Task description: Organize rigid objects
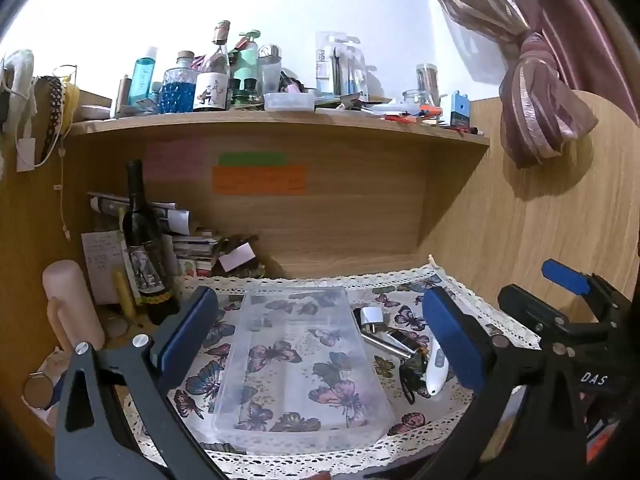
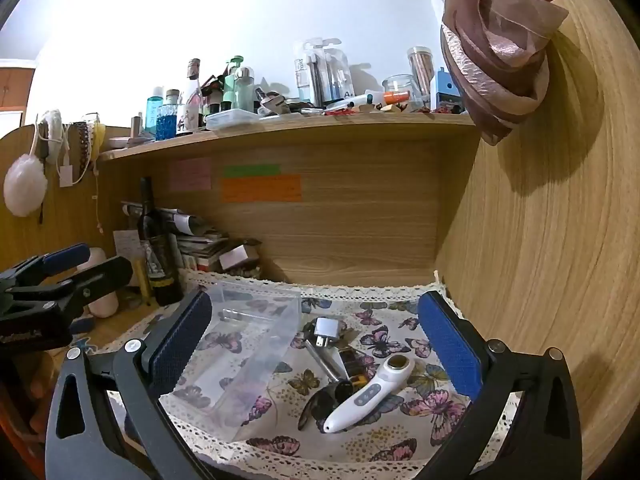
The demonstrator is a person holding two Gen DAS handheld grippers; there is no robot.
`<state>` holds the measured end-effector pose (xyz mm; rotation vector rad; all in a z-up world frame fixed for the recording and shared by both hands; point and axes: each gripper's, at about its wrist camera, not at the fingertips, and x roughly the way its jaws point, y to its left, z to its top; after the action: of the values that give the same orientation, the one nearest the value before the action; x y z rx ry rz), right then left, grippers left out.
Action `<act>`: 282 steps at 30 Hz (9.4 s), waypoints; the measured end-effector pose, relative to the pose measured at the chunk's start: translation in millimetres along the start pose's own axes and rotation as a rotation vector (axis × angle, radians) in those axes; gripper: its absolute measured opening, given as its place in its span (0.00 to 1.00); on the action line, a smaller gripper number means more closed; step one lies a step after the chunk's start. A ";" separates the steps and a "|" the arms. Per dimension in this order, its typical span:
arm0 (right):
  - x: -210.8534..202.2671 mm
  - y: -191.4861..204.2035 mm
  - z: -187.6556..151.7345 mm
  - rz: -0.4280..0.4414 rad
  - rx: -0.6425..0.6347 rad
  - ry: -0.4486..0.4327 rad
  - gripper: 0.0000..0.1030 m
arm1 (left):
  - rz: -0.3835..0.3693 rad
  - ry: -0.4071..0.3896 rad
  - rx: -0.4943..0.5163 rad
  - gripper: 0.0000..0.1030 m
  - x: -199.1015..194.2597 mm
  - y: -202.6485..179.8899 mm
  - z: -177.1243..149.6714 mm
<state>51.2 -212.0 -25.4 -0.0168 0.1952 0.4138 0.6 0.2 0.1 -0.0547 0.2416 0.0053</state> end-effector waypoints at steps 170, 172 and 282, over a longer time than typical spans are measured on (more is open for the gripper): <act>156.7 21.4 25.9 0.059 -0.010 0.320 0.31 | -0.029 0.685 -0.019 0.07 188.3 107.0 -60.6; 163.5 33.4 24.7 0.084 -0.024 0.325 0.31 | -0.033 0.685 -0.023 0.07 188.3 107.4 -60.5; 238.7 -11.7 -3.0 0.079 -0.011 0.526 0.36 | -0.055 0.721 -0.023 0.08 197.8 109.6 -65.2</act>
<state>269.4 -127.9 -74.5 -0.1300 0.7133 0.4840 175.8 105.8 -116.4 -0.0853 0.9609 -0.0680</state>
